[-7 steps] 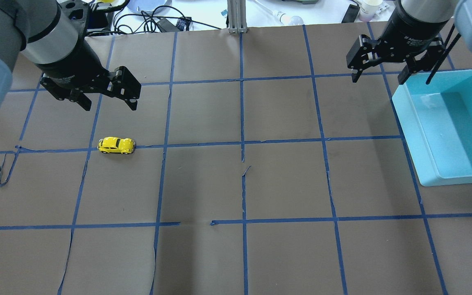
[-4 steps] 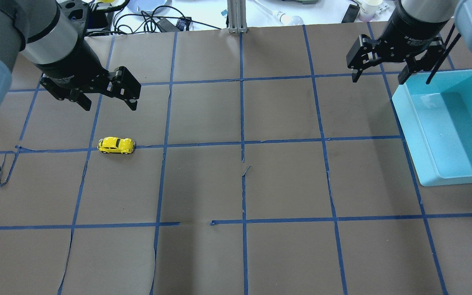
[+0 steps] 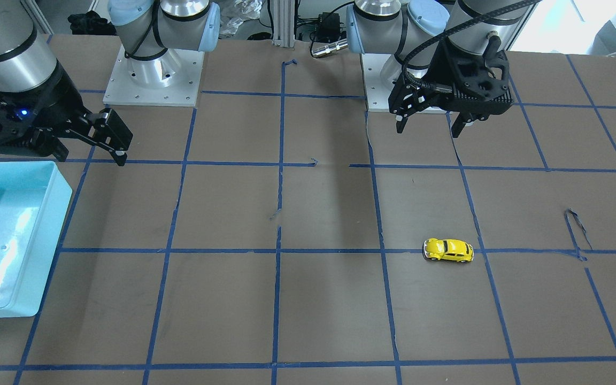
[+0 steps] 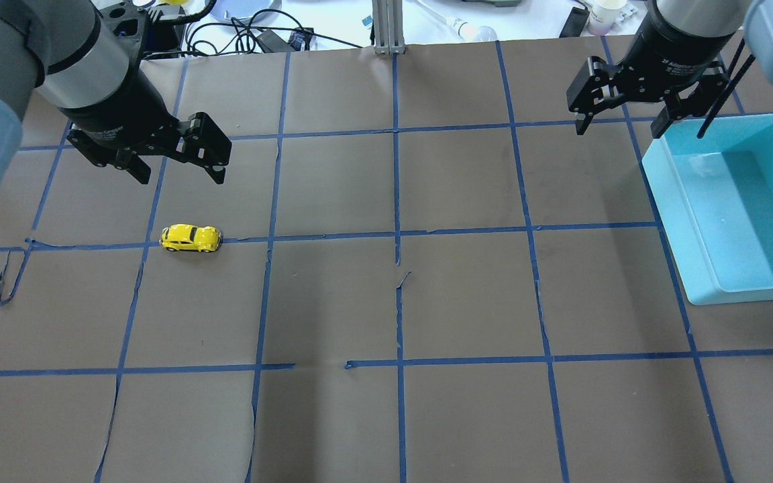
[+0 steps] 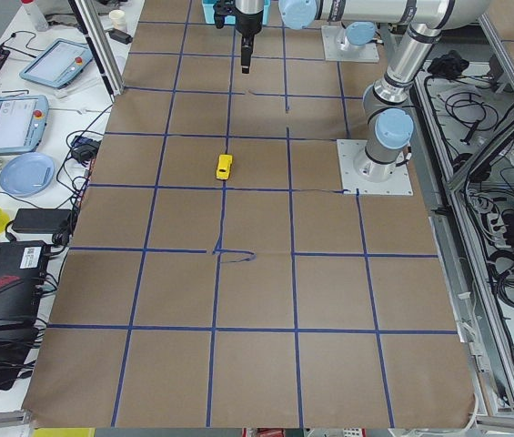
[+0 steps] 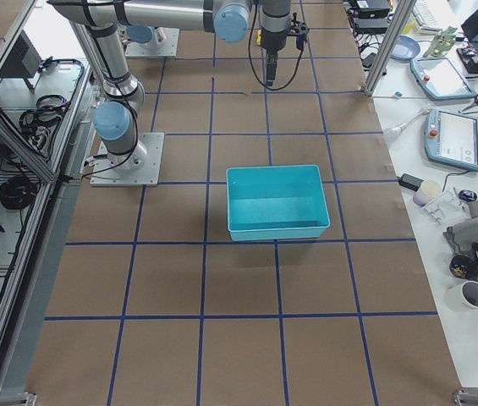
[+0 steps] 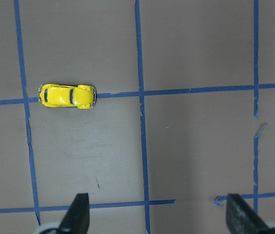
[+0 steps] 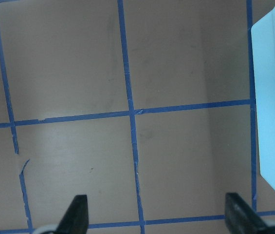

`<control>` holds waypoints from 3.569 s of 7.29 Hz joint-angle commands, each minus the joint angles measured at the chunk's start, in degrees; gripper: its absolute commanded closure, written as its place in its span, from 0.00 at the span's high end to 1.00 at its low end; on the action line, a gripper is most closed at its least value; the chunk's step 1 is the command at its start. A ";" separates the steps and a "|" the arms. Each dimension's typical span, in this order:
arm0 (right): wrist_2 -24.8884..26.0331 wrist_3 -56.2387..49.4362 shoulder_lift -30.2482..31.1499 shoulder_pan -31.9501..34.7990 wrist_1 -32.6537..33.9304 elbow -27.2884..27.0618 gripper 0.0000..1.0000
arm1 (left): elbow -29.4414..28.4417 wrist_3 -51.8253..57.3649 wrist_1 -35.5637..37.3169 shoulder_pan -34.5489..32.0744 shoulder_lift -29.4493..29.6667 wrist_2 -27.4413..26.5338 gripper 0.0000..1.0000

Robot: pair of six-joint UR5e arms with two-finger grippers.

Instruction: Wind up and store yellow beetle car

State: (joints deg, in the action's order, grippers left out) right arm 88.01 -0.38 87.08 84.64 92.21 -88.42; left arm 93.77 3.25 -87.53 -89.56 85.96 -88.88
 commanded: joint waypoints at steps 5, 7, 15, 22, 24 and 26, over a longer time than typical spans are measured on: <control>-0.04 0.11 -0.42 0.26 2.80 -0.09 1.00 | 0.18 6.88 0.16 -0.61 0.70 -5.86 1.00; 0.49 0.20 -0.33 0.35 2.01 0.00 1.00 | 1.32 27.07 0.25 2.97 2.01 -6.31 1.00; -0.04 0.82 0.72 4.39 1.57 -2.19 1.00 | 13.81 93.34 33.86 10.02 21.42 -6.13 0.94; 0.84 0.64 1.25 3.69 1.48 -3.78 1.00 | 14.77 102.22 37.94 13.80 25.66 -5.51 0.87; 1.11 0.82 1.86 4.04 -1.31 -4.04 1.00 | 15.57 99.85 37.96 13.89 25.75 -5.34 0.87; 1.37 0.73 2.13 4.04 -4.41 -3.70 1.00 | 15.57 98.17 38.04 13.89 26.63 -2.09 0.87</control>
State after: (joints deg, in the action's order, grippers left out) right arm 89.20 0.40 89.02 88.64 89.24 -92.34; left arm 109.29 102.30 -49.58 -75.68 112.04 -92.53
